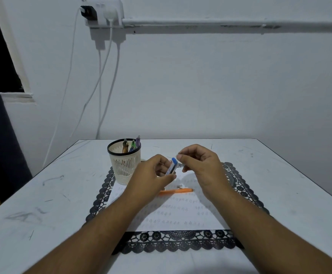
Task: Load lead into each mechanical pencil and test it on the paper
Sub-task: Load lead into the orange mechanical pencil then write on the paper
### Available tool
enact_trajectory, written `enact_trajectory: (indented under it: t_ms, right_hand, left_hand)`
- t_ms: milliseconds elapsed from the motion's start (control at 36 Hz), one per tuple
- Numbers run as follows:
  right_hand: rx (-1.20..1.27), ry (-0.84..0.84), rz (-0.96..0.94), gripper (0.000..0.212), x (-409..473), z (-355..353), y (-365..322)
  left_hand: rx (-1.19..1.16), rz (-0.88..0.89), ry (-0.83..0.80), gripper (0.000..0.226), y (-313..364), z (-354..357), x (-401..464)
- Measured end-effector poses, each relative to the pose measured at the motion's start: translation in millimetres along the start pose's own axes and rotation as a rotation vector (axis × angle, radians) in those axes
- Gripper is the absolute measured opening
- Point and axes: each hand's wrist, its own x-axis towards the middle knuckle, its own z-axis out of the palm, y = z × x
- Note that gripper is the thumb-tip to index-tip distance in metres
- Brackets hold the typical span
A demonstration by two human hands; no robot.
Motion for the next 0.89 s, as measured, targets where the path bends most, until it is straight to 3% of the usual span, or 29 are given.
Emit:
enact_trajectory:
  t_ms: [889]
  right_hand:
    - [0.13,0.149,0.01,0.007,0,-3,-10]
  left_hand:
    - [0.125,0.041,0.066,0.031,-5,5,1]
